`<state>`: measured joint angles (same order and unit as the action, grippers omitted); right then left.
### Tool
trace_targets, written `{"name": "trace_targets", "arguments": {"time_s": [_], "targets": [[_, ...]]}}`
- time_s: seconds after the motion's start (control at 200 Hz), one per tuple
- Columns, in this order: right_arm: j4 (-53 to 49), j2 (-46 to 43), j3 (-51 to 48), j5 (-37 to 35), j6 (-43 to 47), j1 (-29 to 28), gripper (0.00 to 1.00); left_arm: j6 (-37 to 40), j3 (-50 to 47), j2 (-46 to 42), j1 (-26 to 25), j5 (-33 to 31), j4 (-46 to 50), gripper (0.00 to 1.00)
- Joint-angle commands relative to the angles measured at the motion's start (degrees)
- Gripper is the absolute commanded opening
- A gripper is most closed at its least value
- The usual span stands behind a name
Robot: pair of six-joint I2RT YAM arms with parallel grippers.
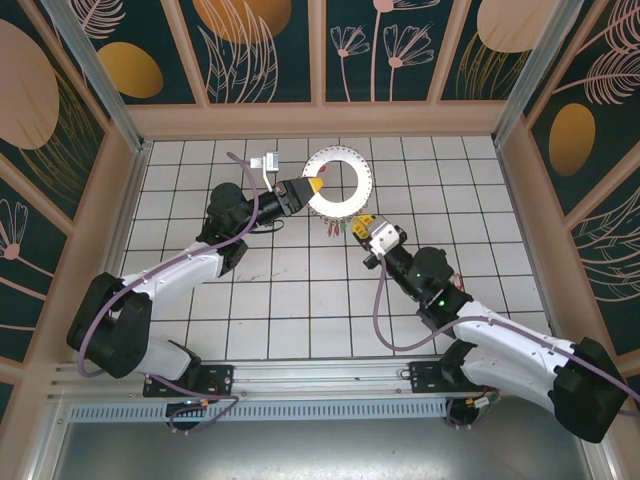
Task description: Put the keys on the keyring
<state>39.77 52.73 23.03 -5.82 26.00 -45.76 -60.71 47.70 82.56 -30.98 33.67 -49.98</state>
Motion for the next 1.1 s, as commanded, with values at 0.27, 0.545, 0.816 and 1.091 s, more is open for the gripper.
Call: {"name": "trace_targets", "arguments": {"time_s": [0.27, 0.545, 0.816, 1.091], "targets": [[4.08, 2.89, 2.66, -1.26, 2.43, -0.47, 0.16, -1.08, 1.27, -0.06, 0.15, 0.80, -5.04, 0.01], [3.09, 3.71, 3.31, 0.62, 0.42, -0.39, 0.26, -1.12, 1.12, -0.11, 0.15, 0.53, -4.86, 0.02], [-1.69, 1.08, 1.75, 5.43, -2.20, -0.39, 0.32, -0.47, 1.51, -0.12, 0.16, 0.72, -3.82, 0.02], [-3.07, -4.43, -1.34, 6.52, -3.63, 0.76, 0.52, -0.28, 1.69, -0.13, 0.20, 0.60, -3.64, 0.02]]}}
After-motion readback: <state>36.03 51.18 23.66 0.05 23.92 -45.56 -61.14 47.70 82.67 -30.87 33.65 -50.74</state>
